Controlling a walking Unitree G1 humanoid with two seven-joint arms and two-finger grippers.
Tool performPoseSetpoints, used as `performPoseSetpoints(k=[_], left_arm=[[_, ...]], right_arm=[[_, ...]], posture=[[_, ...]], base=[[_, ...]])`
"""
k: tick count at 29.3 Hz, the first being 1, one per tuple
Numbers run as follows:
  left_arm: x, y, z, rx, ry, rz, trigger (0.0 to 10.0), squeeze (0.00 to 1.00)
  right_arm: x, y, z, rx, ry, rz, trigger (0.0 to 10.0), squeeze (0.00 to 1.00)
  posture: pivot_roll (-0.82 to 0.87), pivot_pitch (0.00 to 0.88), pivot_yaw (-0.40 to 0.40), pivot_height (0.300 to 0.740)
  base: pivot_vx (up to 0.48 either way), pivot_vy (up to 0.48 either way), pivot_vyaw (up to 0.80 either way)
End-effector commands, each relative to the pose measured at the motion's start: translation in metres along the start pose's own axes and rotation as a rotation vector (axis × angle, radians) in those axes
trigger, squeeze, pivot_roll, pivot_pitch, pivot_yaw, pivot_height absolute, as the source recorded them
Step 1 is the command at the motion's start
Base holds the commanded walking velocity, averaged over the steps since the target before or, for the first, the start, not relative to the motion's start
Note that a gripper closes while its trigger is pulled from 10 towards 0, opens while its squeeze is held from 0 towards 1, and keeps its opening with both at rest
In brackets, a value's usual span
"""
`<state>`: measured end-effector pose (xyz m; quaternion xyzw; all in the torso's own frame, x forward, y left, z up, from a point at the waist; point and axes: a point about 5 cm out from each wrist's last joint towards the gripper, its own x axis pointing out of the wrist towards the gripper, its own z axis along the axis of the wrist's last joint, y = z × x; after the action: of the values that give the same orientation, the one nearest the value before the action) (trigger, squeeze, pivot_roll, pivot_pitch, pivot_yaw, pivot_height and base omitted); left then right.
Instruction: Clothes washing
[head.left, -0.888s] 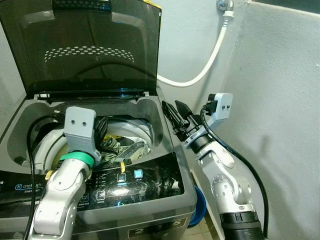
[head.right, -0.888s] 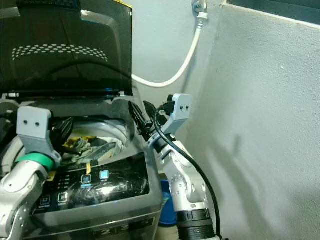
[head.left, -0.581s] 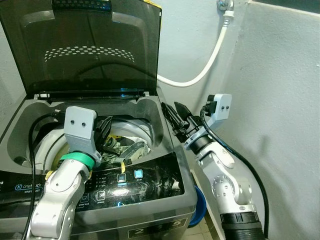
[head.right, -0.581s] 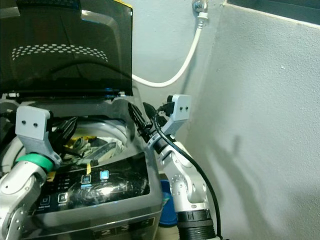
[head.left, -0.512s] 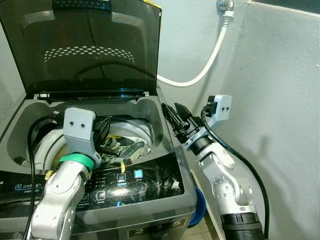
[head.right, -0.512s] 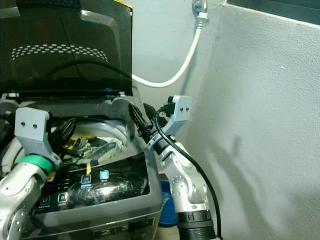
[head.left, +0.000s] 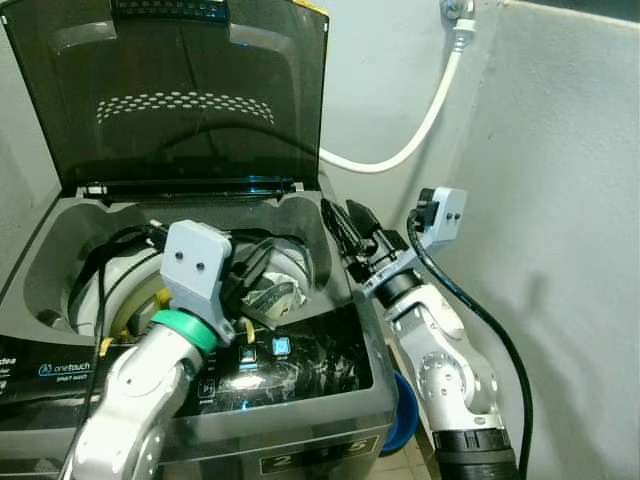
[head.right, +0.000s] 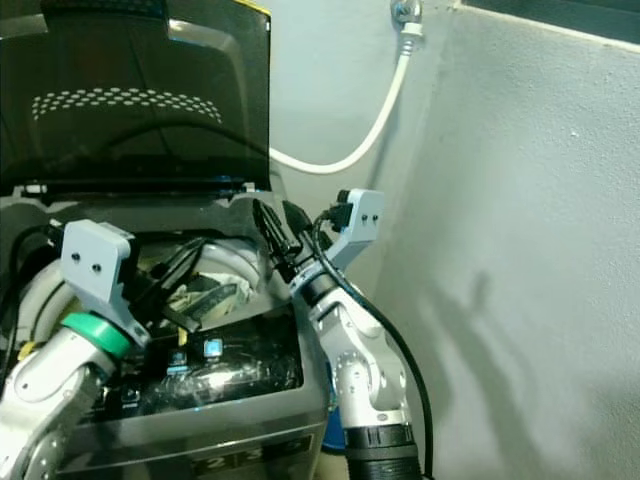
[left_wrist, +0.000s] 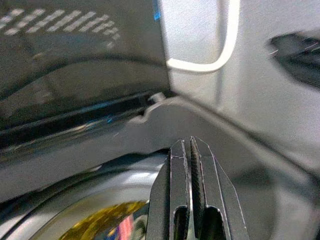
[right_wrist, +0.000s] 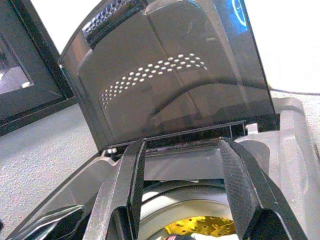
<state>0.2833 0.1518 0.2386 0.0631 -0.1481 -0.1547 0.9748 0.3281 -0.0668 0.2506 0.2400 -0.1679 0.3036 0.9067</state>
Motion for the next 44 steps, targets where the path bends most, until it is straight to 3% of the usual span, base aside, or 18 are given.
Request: performPoseSetpoints(k=[1,9,11,16,17,18,19,21,22,23,24,27,33,38,39,40,42,44], left_arm=[[0.003,0.001,-0.004,0.029,0.028,-0.011,10.0,0.0],[0.013,-0.013,-0.014,0.045,0.075,-0.118,10.0,0.0],[0.014,-0.031,-0.005,-0.025,0.0,-0.308,10.0,0.0],[0.009,-0.044,0.009,-0.089,-0.081,-0.473,10.0,0.0],[0.004,-0.038,0.001,-0.01,-0.002,-0.545,10.0,0.0],[0.004,-0.038,0.001,-0.01,-0.002,-0.545,10.0,0.0],[0.002,-0.023,-0.011,0.117,0.107,-0.546,10.0,0.0],[0.002,-0.023,-0.011,0.117,0.107,-0.546,10.0,0.0],[0.002,-0.004,-0.021,0.24,0.201,-0.503,10.0,0.0],[0.002,-0.004,-0.021,0.24,0.201,-0.503,10.0,0.0],[0.013,0.031,-0.028,0.4,0.274,-0.32,10.0,0.0],[0.025,0.049,-0.025,0.453,0.262,-0.171,10.0,0.0],[0.036,0.063,-0.018,0.412,0.235,0.003,10.0,0.0],[0.033,0.086,-0.014,0.5,0.212,0.179,10.0,0.0],[0.034,0.087,0.0,0.469,0.108,0.209,10.0,0.0],[0.034,0.087,0.0,0.469,0.108,0.209,10.0,0.0],[0.037,0.077,0.025,0.317,-0.08,0.201,10.0,0.0],[0.037,0.077,0.025,0.317,-0.08,0.201,10.0,0.0]], right_arm=[[-0.002,0.0,0.001,0.001,-0.012,-0.001,10.0,0.0],[-0.001,-0.002,0.002,-0.011,-0.001,0.002,10.0,0.0],[0.001,-0.002,0.005,-0.019,-0.001,0.007,10.0,0.0],[0.002,-0.001,0.007,-0.024,-0.004,0.011,10.0,0.0],[0.001,-0.003,0.009,-0.034,0.002,0.018,10.0,0.0],[0.001,-0.003,0.009,-0.034,0.002,0.018,10.0,0.0],[0.0,-0.006,0.011,-0.044,0.009,0.022,10.0,0.0],[0.0,-0.006,0.011,-0.044,0.009,0.022,10.0,0.0],[0.0,-0.007,0.012,-0.05,0.012,0.024,10.0,0.0],[0.0,-0.007,0.012,-0.05,0.012,0.024,10.0,0.0],[0.001,-0.01,0.014,-0.054,0.013,0.024,10.0,0.0],[0.002,-0.01,0.016,-0.055,0.008,0.023,10.0,0.0],[0.003,-0.011,0.018,-0.058,0.0,0.02,10.0,0.0],[0.003,-0.014,0.022,-0.064,-0.011,0.009,10.0,0.0],[0.002,-0.015,0.024,-0.064,-0.012,0.007,10.0,0.0],[0.002,-0.015,0.024,-0.064,-0.012,0.007,10.0,0.0],[0.002,-0.016,0.025,-0.06,-0.016,0.004,10.0,0.0],[0.002,-0.016,0.025,-0.06,-0.016,0.004,10.0,0.0]], posture=[[0.09,0.001,0.034,0.74],[0.07,0.0,0.015,0.74],[0.05,0.0,0.014,0.74],[0.05,0.0,0.014,0.74],[0.05,0.0,0.005,0.74],[0.05,0.0,0.005,0.74],[0.05,0.001,0.0,0.74],[0.05,0.001,0.0,0.74],[0.05,0.001,-0.001,0.74],[0.05,0.001,-0.001,0.74],[0.05,0.004,-0.005,0.74],[0.05,0.006,0.0,0.74],[0.04,0.003,0.005,0.74],[0.03,0.001,0.001,0.74],[0.03,0.001,-0.003,0.74],[0.03,0.001,-0.003,0.74],[0.04,0.002,-0.006,0.74],[0.04,0.002,-0.006,0.74]], base=[[0.0,0.0,0.0],[0.0,0.0,0.0],[0.0,0.0,0.0],[0.0,0.0,0.0],[0.0,0.0,0.0],[0.0,0.0,0.0],[0.0,0.0,0.0],[0.0,0.0,0.0],[0.0,0.0,0.0],[0.0,0.0,0.0],[0.0,0.0,0.0],[0.0,0.0,0.0],[0.0,0.0,0.0],[0.0,0.0,0.0],[0.0,0.0,0.0],[0.0,0.0,0.0],[0.0,0.0,0.0],[0.0,0.0,0.0]])
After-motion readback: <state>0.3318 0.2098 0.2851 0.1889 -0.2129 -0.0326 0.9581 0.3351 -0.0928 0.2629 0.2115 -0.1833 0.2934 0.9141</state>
